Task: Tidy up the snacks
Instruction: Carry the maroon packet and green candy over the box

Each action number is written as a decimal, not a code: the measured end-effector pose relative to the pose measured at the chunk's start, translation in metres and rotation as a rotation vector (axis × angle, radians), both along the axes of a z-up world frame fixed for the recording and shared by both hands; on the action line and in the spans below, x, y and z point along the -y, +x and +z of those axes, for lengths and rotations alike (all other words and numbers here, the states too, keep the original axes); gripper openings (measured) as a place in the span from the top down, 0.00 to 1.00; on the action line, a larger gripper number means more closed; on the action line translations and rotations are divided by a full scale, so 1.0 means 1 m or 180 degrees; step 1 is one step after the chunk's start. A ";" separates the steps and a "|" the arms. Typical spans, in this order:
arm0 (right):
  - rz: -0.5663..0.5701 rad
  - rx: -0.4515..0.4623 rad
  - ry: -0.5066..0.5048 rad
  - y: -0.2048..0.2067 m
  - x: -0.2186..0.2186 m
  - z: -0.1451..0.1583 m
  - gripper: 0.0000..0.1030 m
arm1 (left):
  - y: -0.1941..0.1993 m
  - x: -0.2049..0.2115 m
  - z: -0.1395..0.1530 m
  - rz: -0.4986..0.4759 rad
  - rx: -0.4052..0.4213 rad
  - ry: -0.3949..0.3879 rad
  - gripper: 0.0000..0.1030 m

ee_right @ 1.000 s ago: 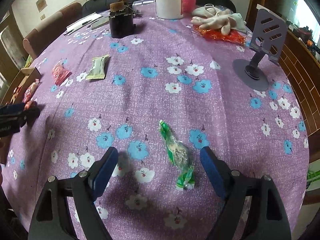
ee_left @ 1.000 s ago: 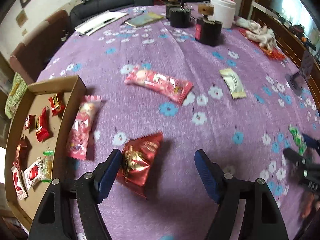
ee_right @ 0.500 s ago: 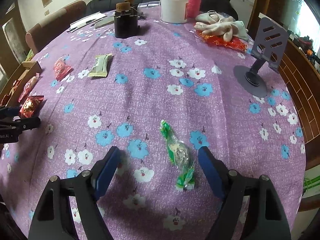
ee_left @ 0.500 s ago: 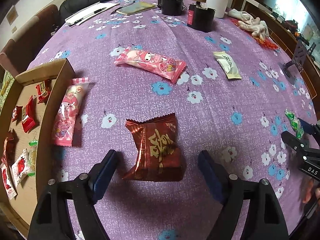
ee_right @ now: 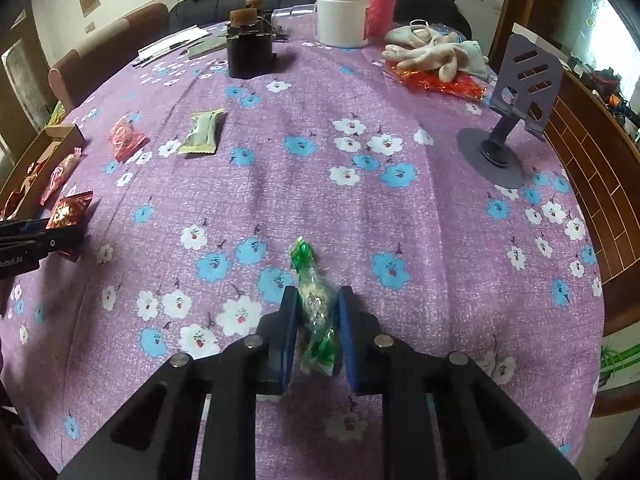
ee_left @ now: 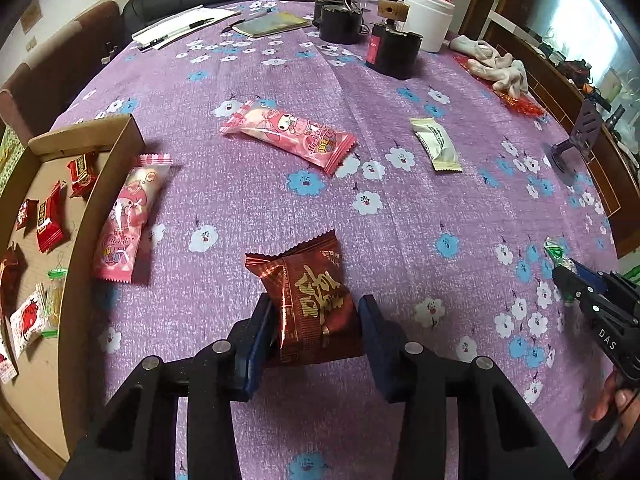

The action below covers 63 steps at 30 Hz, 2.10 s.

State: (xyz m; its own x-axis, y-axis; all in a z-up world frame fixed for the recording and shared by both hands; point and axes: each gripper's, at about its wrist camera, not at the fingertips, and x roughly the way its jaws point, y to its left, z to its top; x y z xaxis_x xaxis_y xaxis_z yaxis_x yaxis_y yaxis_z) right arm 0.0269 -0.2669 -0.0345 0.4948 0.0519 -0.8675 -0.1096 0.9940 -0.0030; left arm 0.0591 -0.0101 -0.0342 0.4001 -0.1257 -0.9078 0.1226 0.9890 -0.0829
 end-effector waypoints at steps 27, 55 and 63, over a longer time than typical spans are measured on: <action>0.0661 0.0025 0.0278 -0.028 -0.103 0.012 0.82 | -0.095 -0.016 0.013 0.0130 0.0739 0.0165 0.56; 0.1855 0.0211 0.0291 -0.016 -0.300 0.063 0.81 | -0.113 -0.151 0.051 0.1138 0.0991 0.0085 0.56; 0.2089 0.0133 0.0367 -0.001 -0.365 0.054 0.81 | -0.095 -0.221 0.037 0.1551 0.0655 0.0011 0.56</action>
